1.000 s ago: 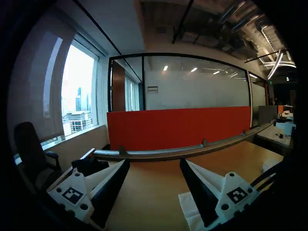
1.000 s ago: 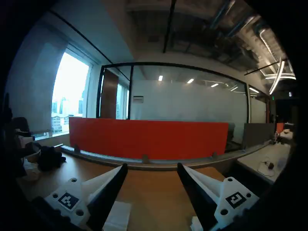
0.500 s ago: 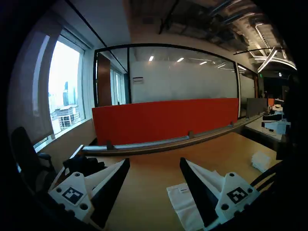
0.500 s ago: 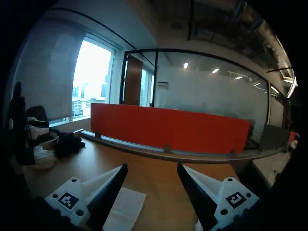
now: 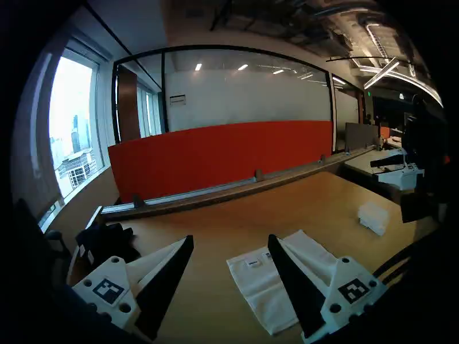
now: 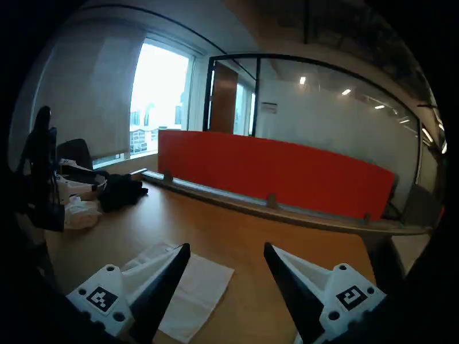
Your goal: Fold towel
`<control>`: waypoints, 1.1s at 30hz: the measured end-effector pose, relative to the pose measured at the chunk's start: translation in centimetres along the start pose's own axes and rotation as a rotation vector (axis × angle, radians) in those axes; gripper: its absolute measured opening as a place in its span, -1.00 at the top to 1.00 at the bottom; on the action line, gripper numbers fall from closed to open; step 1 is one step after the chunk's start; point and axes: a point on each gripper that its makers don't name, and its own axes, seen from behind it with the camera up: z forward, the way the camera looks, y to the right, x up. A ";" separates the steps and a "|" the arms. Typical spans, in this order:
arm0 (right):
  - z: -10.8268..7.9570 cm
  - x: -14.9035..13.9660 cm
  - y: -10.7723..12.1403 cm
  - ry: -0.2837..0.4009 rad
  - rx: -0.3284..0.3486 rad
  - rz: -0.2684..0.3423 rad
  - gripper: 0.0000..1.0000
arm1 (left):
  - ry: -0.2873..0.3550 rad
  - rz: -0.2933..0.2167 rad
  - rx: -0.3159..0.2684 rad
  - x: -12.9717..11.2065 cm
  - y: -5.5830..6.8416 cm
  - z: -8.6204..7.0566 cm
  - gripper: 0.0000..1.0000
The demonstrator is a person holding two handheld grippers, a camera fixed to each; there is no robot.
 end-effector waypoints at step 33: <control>2.4 -15.6 -4.5 -0.249 0.108 -0.053 -0.99 | -0.244 0.060 -0.118 -15.3 5.0 1.6 -0.92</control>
